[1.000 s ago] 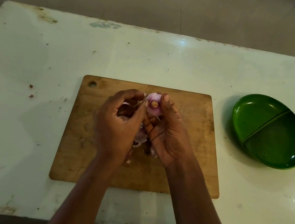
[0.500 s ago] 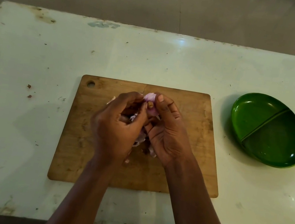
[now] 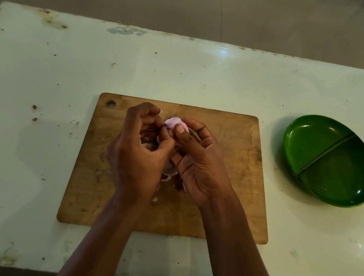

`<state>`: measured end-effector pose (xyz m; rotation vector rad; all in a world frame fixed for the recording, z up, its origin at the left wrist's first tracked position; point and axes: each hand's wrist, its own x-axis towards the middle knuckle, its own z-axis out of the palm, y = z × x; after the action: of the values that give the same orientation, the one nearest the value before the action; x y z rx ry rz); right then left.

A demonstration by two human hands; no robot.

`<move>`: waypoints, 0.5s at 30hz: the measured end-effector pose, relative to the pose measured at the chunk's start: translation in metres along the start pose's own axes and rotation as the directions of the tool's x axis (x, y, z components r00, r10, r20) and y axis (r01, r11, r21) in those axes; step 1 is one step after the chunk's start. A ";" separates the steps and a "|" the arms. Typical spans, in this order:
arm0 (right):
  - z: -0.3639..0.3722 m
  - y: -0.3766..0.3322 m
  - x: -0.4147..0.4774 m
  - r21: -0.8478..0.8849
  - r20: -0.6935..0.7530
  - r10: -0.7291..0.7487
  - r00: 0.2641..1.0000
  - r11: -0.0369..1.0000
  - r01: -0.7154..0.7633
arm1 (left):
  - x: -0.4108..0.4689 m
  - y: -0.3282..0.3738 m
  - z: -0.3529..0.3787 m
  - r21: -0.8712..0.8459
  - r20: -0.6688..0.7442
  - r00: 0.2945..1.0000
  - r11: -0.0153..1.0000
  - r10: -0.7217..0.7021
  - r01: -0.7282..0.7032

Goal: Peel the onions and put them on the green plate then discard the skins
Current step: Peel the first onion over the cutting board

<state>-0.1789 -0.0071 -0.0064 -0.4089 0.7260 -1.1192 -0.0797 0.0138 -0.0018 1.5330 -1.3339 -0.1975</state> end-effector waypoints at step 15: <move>-0.002 0.001 0.001 0.117 0.041 0.034 0.999 0.992 -0.038 | 0.004 0.013 0.000 -0.203 -0.025 0.950 0.932 -0.311 0.299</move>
<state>-0.1797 -0.0073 -0.0091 -0.3157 0.6276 -1.1114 -0.0859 0.0124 0.0099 1.5573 -0.9933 -0.4651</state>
